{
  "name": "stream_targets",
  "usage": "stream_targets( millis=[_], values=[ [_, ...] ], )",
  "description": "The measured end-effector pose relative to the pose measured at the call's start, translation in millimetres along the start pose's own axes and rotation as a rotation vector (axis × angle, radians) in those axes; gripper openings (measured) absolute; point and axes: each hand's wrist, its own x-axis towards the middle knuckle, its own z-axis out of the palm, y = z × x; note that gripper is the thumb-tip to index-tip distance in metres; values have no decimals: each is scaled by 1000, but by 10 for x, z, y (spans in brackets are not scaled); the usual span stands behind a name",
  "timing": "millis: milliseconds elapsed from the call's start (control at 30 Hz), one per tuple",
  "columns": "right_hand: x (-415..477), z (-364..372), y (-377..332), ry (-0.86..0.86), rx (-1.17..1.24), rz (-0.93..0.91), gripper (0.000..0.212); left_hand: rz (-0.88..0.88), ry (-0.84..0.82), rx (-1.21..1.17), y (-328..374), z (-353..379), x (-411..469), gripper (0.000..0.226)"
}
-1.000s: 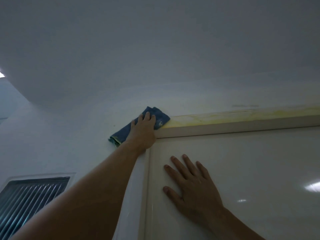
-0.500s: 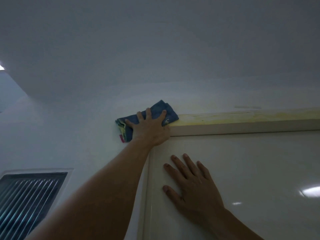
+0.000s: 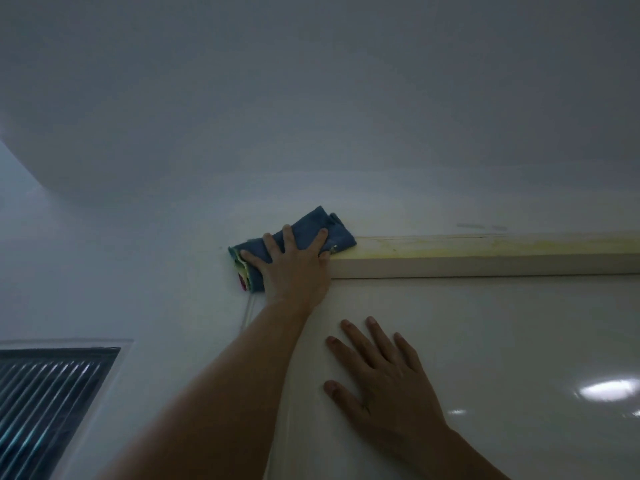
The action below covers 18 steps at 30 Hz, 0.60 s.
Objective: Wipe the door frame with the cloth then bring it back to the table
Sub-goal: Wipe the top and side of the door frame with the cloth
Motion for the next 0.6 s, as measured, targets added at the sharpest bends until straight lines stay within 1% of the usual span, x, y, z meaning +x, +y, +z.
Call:
stream_targets(
  millis=[33,100,200,267,333,433,467,533,600],
  values=[
    [-5,-24,21,-20,6,0,63,32,-18,-8,23,-14,50,51],
    [-3,-72,29,-24,-8,4,64,167,-69,-17,52,-37,168,52],
    [2,-54,1,-16,-20,15,64,365,-119,4,93,-17,263,48],
    [19,-5,5,0,-32,32,63,440,-119,22,93,-6,277,46],
    [45,13,14,51,-33,50,64,479,-134,17,30,-7,282,46],
    [107,8,35,46,-31,82,71,465,-124,21,-160,-24,285,45],
    [117,7,56,48,-27,81,73,423,-95,45,-197,-13,269,46],
    [117,-11,95,99,-21,80,70,300,-30,103,-176,44,175,48],
    [112,-8,108,75,-18,90,65,182,-4,96,-65,86,71,49]
  ],
)
